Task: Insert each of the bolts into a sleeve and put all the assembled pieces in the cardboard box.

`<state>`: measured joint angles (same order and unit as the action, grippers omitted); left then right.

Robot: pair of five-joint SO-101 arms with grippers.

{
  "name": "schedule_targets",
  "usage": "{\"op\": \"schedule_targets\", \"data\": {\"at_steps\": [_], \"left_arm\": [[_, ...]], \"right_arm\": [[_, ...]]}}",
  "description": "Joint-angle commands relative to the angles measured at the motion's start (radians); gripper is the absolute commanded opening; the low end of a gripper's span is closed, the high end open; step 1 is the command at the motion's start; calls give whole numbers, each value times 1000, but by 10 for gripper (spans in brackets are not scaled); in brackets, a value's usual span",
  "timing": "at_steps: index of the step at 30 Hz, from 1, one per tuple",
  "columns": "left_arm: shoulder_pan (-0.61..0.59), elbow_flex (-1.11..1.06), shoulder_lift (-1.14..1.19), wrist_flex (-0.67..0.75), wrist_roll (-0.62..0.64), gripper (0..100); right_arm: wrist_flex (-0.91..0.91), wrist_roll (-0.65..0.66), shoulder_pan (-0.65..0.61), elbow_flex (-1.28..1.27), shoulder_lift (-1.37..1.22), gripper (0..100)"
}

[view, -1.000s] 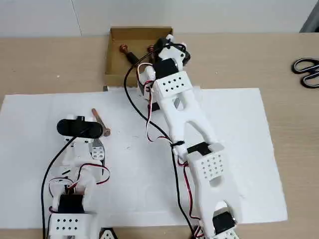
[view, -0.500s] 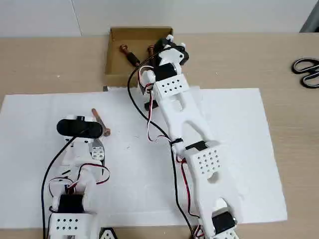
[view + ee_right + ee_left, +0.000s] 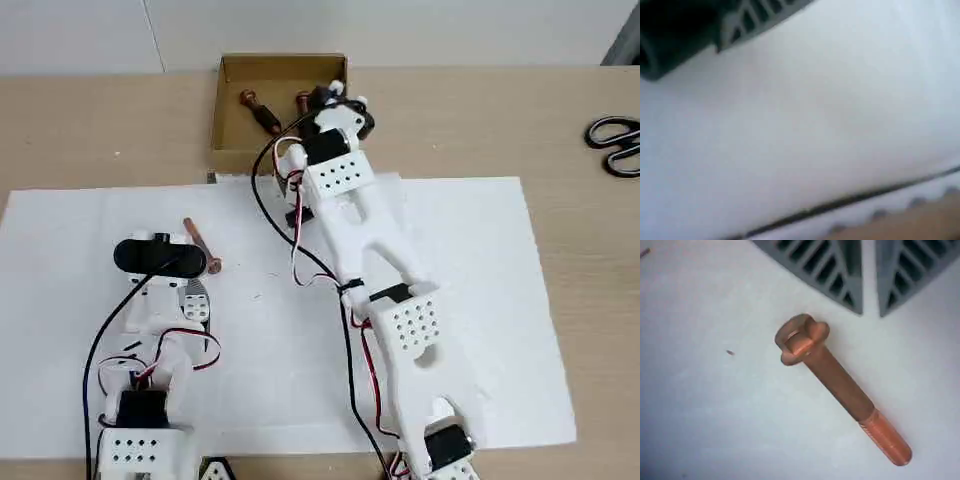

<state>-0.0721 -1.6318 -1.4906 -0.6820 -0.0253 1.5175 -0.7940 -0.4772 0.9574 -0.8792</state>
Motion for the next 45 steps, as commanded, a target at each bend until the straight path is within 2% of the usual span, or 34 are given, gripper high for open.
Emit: {"op": "schedule_targets", "data": {"at_steps": [1,13,26,34,41,45], "left_arm": [[-6,5,-11,23,2,6],[-8,4,-11,23,2,6],[-9,4,-11,23,2,6],[-9,4,-11,23,2,6],[-9,4,-11,23,2,6],[-9,4,-11,23,2,6]], "right_arm": [[21,-6,-8,5,105,126],[-4,-6,-87,5,64,126],[28,-32,-70,5,87,127],[33,-31,-71,5,94,256],[-10,-29,-61,3,68,189],[-61,-28,-36,3,31,183]]}}
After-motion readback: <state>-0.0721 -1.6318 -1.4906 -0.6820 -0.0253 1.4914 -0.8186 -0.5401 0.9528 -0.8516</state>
